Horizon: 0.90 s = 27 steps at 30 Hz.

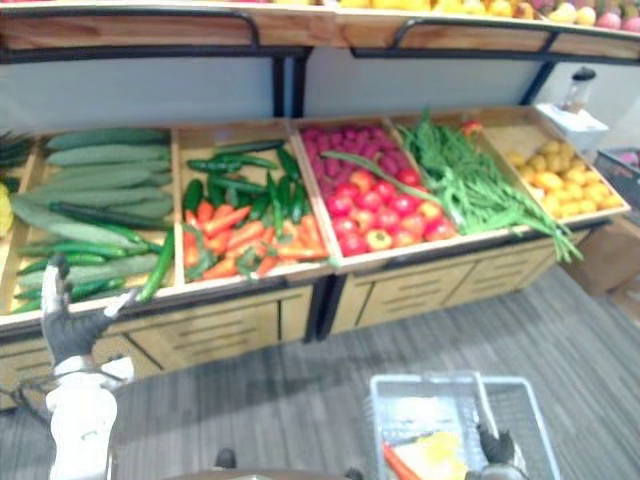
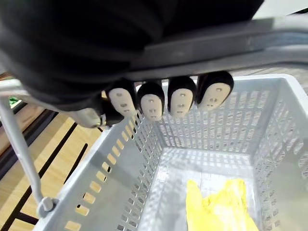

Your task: Pick vegetable in the basket

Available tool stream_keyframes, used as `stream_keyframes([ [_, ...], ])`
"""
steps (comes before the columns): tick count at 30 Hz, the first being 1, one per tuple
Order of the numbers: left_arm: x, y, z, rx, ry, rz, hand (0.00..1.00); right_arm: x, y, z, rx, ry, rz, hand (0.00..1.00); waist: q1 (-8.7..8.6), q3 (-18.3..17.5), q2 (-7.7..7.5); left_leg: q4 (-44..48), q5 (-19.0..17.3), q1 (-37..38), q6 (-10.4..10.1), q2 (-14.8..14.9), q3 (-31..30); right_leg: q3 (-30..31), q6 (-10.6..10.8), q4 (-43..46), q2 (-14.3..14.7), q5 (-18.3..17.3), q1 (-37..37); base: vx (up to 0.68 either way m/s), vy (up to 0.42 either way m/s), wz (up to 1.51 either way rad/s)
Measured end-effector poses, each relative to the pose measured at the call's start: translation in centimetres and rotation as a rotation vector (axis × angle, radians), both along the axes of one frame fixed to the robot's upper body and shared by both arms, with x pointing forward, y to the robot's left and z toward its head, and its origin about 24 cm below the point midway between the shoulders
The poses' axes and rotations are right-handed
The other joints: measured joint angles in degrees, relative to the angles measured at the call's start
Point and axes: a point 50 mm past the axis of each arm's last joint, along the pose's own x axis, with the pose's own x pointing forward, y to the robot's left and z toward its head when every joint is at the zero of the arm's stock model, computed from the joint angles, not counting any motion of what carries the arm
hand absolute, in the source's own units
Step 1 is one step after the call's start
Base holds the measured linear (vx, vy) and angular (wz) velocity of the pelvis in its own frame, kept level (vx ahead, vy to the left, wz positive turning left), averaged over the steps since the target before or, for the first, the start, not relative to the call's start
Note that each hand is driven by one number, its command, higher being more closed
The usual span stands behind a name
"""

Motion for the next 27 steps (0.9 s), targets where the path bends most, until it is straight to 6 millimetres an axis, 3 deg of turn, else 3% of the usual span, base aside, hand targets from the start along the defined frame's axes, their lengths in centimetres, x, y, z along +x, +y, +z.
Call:
stream_keyframes([
  [5,-3.0,3.1,-6.3,-0.065,0.274,0.285,0.00,-0.9,0.3,-0.3,0.011,-0.002,-0.038,1.00,0.21,-0.10,0.48,-1.77,1.23,0.82,-0.32,0.37,-1.69,-2.25,0.01,0.33,0.38,-0.76,1.33,0.00,-0.017,0.20],
  [6,-5.3,3.8,-9.3,-0.141,0.401,0.392,0.00,-1.1,0.5,-0.4,0.013,-0.004,-0.050,1.00,0.14,-0.53,0.55,-1.96,1.23,1.18,-0.32,0.41,-1.97,-2.56,0.10,0.33,0.39,-0.97,1.79,0.02,-0.008,0.07],
  [8,-7.3,3.7,-12.3,-0.271,0.503,0.476,0.00,-1.3,0.4,-0.4,0.015,-0.007,-0.059,1.00,0.00,-0.83,0.67,-2.43,1.23,1.69,-0.32,0.32,-1.96,-2.70,0.22,0.30,0.49,-1.44,1.94,0.01,-0.005,0.04],
  [10,-11.8,2.4,-16.5,-0.519,0.646,0.627,0.00,-1.5,0.4,-0.4,0.018,-0.006,-0.071,1.00,-0.23,-1.14,0.88,-3.09,1.22,2.06,-0.32,0.35,-1.11,-2.12,0.18,0.03,0.70,-1.51,1.74,0.03,-0.004,-0.11],
  [12,-14.5,1.0,-18.5,-0.669,0.730,0.687,0.00,-1.6,0.3,-0.6,0.025,0.000,-0.095,1.00,-0.61,-1.18,0.95,-3.15,1.16,2.14,-0.39,0.39,-0.73,-1.59,0.17,-0.65,0.88,-1.50,1.68,0.03,0.001,-0.15],
  [15,-18.2,-2.9,-21.0,-0.837,0.968,0.651,0.00,-2.0,0.0,-1.0,0.038,0.032,-0.121,1.00,-0.66,-1.22,1.04,-3.20,0.39,3.77,-1.14,0.73,1.52,1.42,0.14,-1.11,1.54,-1.49,1.54,0.06,-0.007,-0.39],
  [20,-17.4,-4.0,-21.6,-0.817,1.070,0.444,0.00,-2.8,-0.8,-1.0,0.037,0.055,-0.147,1.00,-2.23,-2.26,2.75,-3.19,-0.16,3.86,-1.96,1.05,2.15,2.92,-0.21,-1.70,2.21,-1.24,1.09,0.08,-0.018,-0.18],
  [24,-15.0,-4.0,-21.7,-0.727,1.109,0.237,0.00,-3.2,-1.1,-1.0,0.045,0.057,-0.167,1.00,-2.32,-2.48,3.19,-2.88,-0.15,3.93,-1.94,0.98,1.98,3.05,0.25,-1.82,2.31,-0.94,1.07,0.09,-0.012,-0.03],
  [27,-14.3,-3.9,-21.7,-0.671,1.149,0.156,0.00,-3.0,-1.1,-1.1,0.047,0.068,-0.150,1.00,-2.43,-2.44,3.20,-2.89,-0.22,4.03,-2.01,0.86,1.22,2.91,0.25,-2.10,2.32,-0.95,1.54,0.06,-0.011,0.05],
])
